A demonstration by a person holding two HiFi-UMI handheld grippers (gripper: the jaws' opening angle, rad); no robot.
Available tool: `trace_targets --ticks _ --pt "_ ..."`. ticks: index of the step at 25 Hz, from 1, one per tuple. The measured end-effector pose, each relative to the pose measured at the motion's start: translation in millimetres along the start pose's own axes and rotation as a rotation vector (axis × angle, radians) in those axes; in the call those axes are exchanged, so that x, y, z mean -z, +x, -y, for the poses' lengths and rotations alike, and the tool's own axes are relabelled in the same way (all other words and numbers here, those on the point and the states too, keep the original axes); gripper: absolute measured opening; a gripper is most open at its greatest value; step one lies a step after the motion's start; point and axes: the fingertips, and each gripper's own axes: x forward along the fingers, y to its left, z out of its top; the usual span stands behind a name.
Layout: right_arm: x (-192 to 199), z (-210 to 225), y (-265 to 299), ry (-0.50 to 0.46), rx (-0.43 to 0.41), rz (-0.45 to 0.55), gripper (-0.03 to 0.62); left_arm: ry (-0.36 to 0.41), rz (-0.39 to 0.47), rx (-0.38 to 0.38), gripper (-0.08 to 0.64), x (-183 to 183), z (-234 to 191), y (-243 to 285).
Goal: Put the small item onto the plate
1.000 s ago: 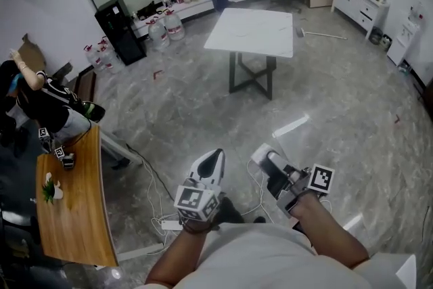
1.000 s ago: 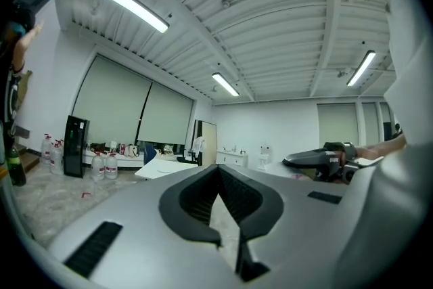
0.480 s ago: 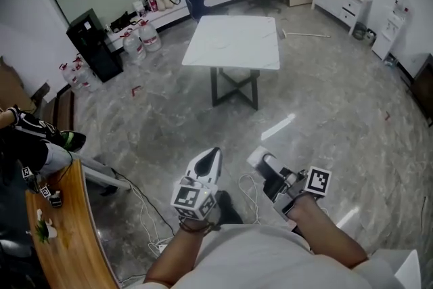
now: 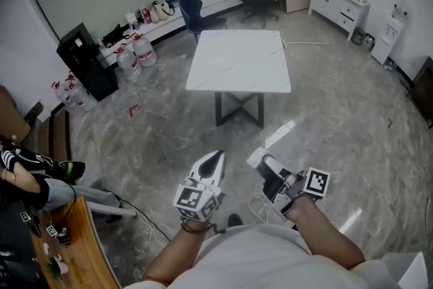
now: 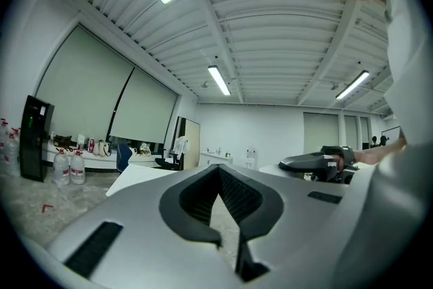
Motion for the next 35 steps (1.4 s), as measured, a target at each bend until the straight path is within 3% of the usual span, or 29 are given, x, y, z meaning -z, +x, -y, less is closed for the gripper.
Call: trace_targets --ticks 7,15,30,35 --pt "-30.6 7.0 70.6 -0.018 -0.013 0.001 0.103 0.003 0.005 0.007 0.006 -20.8 -61.9 43.2" --pt "-97.4 38.6 160.7 0.001 -0.035 -0.054 0.103 0.005 0.024 -0.062 0.006 -29.8 -135.4 117.1" --pt "-331.9 85.3 308.0 -0.001 -0.038 -0.231 0.103 -0.002 0.068 -0.185 0.006 -61.0 -230.4 365.4" --pt "-377.5 99.5 347.8 -0.008 -0.046 -0.265 0.103 0.009 0.063 -0.226 0.006 -59.1 -264.1 410.8"
